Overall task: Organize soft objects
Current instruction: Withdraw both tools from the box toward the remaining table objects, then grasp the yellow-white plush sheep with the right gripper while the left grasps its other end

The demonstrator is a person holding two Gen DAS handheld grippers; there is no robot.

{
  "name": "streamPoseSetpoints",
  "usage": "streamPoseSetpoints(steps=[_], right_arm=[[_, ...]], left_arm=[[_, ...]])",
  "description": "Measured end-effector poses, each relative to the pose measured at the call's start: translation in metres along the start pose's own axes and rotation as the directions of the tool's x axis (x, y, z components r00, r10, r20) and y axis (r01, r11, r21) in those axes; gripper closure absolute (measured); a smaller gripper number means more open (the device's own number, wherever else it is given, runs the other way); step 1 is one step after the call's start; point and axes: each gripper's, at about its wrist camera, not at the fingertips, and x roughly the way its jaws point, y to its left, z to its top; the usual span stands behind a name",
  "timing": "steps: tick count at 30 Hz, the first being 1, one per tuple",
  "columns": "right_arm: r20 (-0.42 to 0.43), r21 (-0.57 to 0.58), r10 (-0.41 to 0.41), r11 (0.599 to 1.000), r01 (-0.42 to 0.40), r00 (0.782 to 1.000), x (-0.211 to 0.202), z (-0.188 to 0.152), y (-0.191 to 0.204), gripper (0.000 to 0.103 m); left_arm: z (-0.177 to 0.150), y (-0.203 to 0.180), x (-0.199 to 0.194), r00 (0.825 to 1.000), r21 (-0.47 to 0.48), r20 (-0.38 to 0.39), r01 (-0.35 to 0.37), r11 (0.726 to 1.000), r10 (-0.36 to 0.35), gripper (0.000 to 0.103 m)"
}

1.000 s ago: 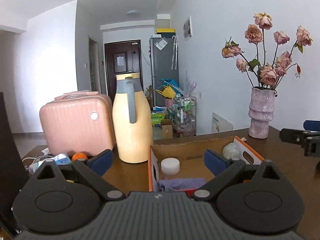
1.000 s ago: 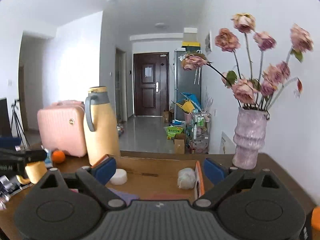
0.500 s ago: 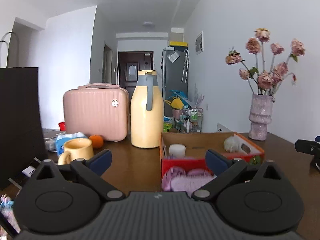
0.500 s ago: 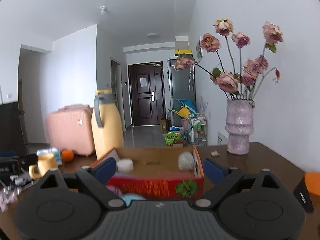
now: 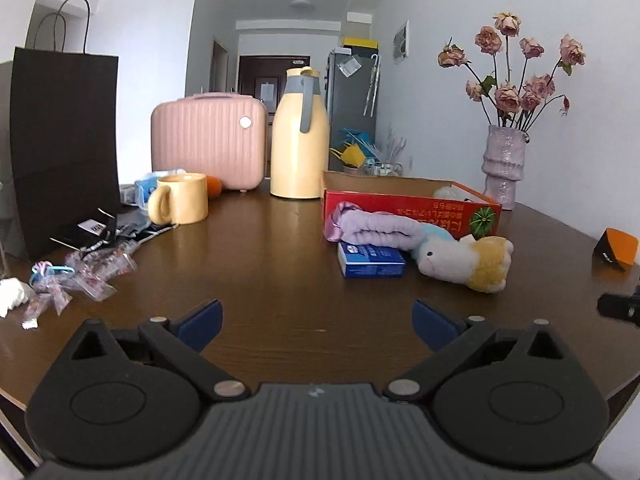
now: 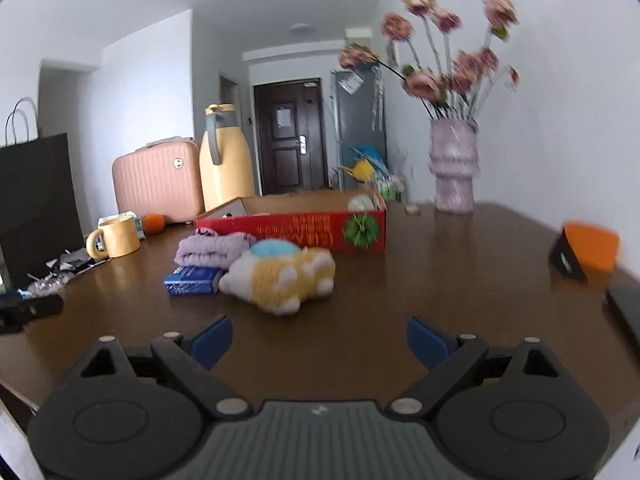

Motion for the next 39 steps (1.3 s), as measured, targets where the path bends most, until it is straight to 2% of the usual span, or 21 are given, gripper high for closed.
streamPoseSetpoints(steps=[2,5,8,14,21,24,26,27,29,35,39], right_arm=[[-0.021,0.025,0.019,1.0,-0.018,1.0,-0.001,-0.005,0.0,0.009],[-0.024,0.004,0.029,1.0,-0.029,0.999,0.006,-0.003,0.002,0.009],[-0.025,0.023,0.038,0.999,-0.037,0.999,0.02,0.004,0.003,0.009],[-0.05,0.008,0.053,0.999,-0.052,0.997,0.068,0.027,0.012,0.01],[-0.087,0.152,0.062,0.987,-0.049,0.994,0.145,0.055,0.009,0.011],[-0.133,0.229,0.057,0.973,-0.026,0.989,0.175,0.059,0.007,0.021],[-0.151,0.282,0.06,0.959,-0.015,0.987,0.186,0.058,0.001,0.034],[-0.147,0.312,0.079,0.95,-0.029,0.986,0.188,0.057,-0.004,0.037],[-0.149,0.341,0.122,0.938,-0.065,0.981,0.188,0.054,-0.011,0.051],[-0.179,0.274,0.177,0.954,-0.124,0.968,0.158,0.053,-0.024,0.061],[-0.243,0.193,0.289,0.95,-0.246,0.926,0.131,0.056,-0.028,0.058]], left_arm=[[0.004,-0.004,0.005,1.0,0.019,0.001,0.007,1.0,-0.007,0.0],[0.01,-0.012,0.015,1.0,0.042,0.012,0.022,0.999,-0.022,0.0],[0.016,-0.019,0.036,0.998,0.055,-0.011,0.056,0.997,-0.056,0.0],[0.028,-0.03,0.077,0.996,0.059,-0.031,0.088,0.994,-0.087,0.0],[0.046,-0.033,0.118,0.995,0.05,-0.031,0.096,0.994,-0.094,0.0],[0.049,-0.033,0.127,0.995,0.045,-0.037,0.09,0.995,-0.089,0.0],[0.049,-0.033,0.13,0.995,0.045,-0.04,0.092,0.995,-0.09,0.0],[0.049,-0.033,0.131,0.995,0.046,-0.043,0.094,0.995,-0.092,0.0],[0.048,-0.034,0.132,0.994,0.047,-0.049,0.098,0.994,-0.096,0.0],[0.045,-0.043,0.133,0.991,0.043,-0.067,0.12,0.992,-0.117,0.0],[0.036,-0.062,0.132,0.991,0.11,-0.055,0.128,0.986,-0.122,0.001]])
